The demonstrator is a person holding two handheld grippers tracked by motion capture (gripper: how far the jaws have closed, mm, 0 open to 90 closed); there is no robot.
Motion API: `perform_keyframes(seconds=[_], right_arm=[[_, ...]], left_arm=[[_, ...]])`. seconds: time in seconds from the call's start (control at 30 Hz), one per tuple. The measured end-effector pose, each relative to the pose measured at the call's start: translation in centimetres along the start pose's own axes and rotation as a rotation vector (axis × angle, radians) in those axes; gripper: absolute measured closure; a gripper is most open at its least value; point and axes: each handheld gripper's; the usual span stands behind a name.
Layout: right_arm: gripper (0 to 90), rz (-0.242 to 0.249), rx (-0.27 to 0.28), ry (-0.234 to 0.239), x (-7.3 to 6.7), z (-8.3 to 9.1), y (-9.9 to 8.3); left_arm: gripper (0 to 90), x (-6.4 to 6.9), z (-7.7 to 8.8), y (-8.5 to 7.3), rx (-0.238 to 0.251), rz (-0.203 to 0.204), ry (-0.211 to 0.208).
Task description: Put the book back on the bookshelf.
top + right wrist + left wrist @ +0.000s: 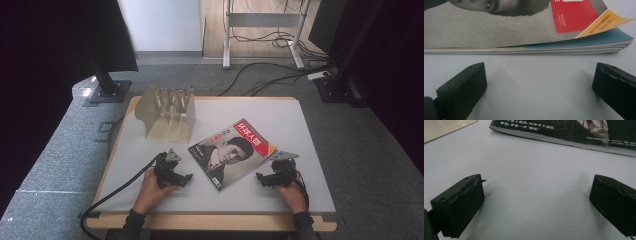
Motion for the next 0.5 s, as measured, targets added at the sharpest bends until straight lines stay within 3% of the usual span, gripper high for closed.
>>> perform_keyframes(seconds=[0.5], right_arm=[[0.0,-0.005,-0.010,-0.010,-0.17,0.05,0.12]], left_arm=[[0.0,0.02,0.00,0.00,0.000,0.000,0.000]])
Point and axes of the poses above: each handheld gripper's, and its own axes: z roughly backward along the jaws, y roughly out of its top, x roughly to its right, and after that the axes turned 15 degrees about z, right-handed
